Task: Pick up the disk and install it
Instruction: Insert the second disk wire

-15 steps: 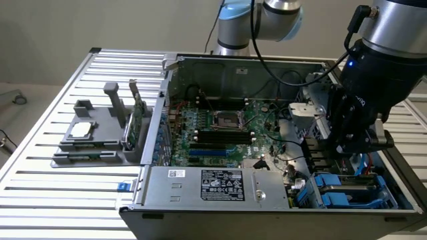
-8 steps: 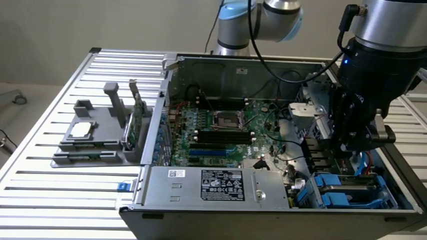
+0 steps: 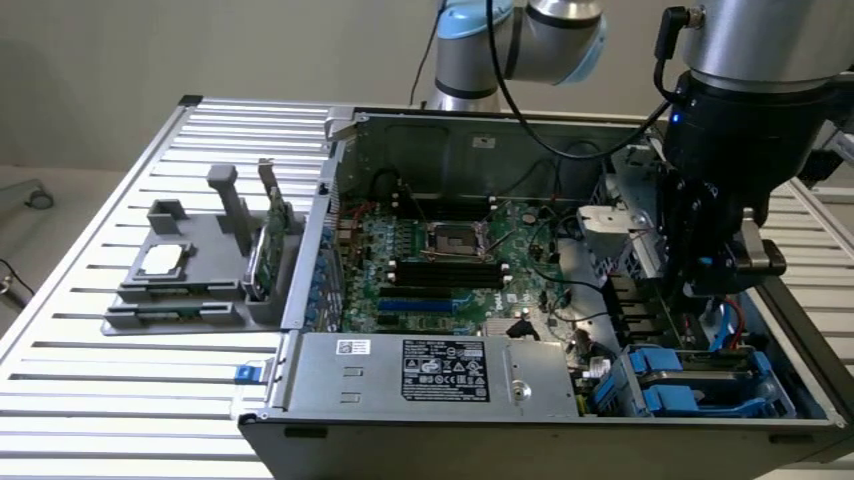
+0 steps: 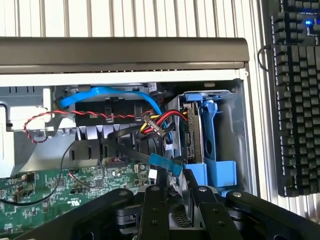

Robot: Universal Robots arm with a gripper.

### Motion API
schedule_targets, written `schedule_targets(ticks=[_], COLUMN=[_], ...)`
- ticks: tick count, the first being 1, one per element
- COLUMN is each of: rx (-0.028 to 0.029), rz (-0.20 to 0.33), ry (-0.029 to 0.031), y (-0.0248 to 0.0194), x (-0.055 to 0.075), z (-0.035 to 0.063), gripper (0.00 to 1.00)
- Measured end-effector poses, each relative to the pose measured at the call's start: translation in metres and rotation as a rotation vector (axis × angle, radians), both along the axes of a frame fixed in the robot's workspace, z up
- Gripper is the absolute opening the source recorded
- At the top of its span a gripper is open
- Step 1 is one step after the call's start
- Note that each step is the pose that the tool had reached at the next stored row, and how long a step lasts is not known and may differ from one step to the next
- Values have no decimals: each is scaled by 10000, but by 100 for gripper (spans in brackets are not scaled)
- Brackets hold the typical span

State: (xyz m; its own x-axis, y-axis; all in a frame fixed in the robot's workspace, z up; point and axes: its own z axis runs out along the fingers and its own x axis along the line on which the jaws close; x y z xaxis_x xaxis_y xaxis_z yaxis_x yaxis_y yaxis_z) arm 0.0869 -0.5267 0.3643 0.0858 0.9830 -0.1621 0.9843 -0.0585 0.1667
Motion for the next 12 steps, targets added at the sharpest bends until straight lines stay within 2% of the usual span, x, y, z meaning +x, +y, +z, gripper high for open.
schedule_targets(ticks=[3,5,9,10,11,12], rx=[-79,-107,-141,-155,-170,-184], rz=[0,0,-1,0,-1,0], ry=[-191,-296,-443,-479,-515,-545], y=[6,6,6,7,7,7], x=[-40,-52,-58,-59,-62,-65], z=[8,7,7,7,7,8], gripper=[27,27,27,24,18,18])
